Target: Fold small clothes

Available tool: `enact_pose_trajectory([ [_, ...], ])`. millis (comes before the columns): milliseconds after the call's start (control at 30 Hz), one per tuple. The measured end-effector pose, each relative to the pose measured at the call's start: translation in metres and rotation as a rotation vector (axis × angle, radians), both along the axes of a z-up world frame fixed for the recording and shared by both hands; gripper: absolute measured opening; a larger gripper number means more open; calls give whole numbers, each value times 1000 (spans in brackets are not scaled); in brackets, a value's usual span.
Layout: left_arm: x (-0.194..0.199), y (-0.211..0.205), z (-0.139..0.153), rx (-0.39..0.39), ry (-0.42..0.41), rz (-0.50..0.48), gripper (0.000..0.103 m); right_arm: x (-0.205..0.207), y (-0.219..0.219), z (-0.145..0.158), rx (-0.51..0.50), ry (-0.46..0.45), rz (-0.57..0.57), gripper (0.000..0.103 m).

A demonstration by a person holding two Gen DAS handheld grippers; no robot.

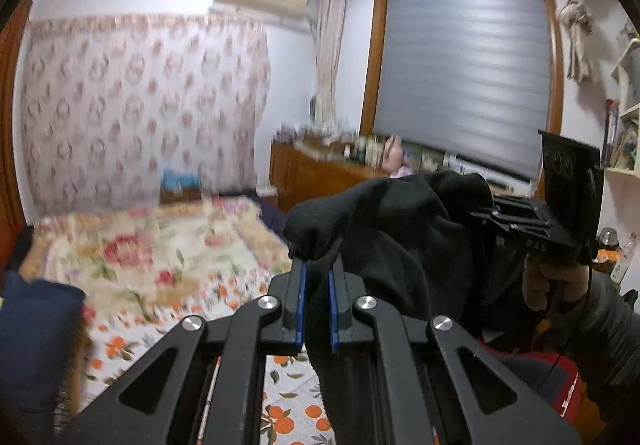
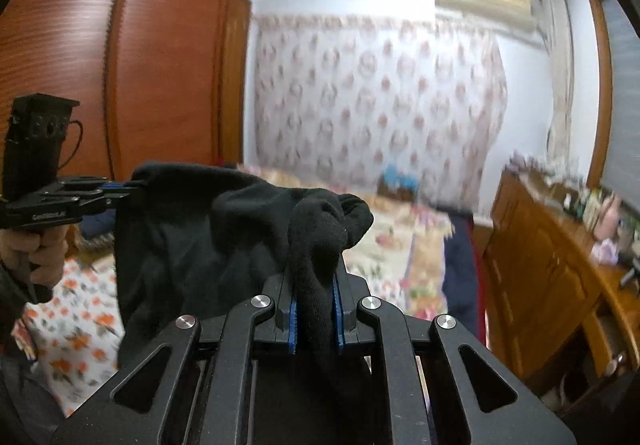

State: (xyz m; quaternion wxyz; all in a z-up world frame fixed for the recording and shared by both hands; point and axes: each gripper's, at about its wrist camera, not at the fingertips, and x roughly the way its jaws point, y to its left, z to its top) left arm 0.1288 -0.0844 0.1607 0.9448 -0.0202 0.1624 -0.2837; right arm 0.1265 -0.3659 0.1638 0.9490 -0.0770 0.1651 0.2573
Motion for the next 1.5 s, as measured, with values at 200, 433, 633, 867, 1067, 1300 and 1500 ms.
enact_pose_trajectory([
  [200, -67, 36, 47, -8, -147, 45, 6, -60, 23, 45, 34, -128, 38, 10],
  [433, -85, 78, 68, 5, -179, 110, 6, -93, 54, 75, 46, -168, 140, 10],
  [633, -21, 99, 24, 86, -84, 199, 10, -45, 88, 58, 41, -65, 180, 10],
  [867, 108, 119, -95, 250, 218, 314, 36, 111, 134, -61, -145, 239, -26, 22],
  [1067, 106, 127, -141, 261, 305, 298, 41, 135, 110, -114, -157, 344, -70, 31],
  [1300, 56, 112, -156, 246, 352, 256, 42, 87, 105, -120, -133, 351, -29, 36],
  [1500, 6, 105, -179, 245, 403, 212, 42, 36, 99, -145, -88, 392, -3, 40],
])
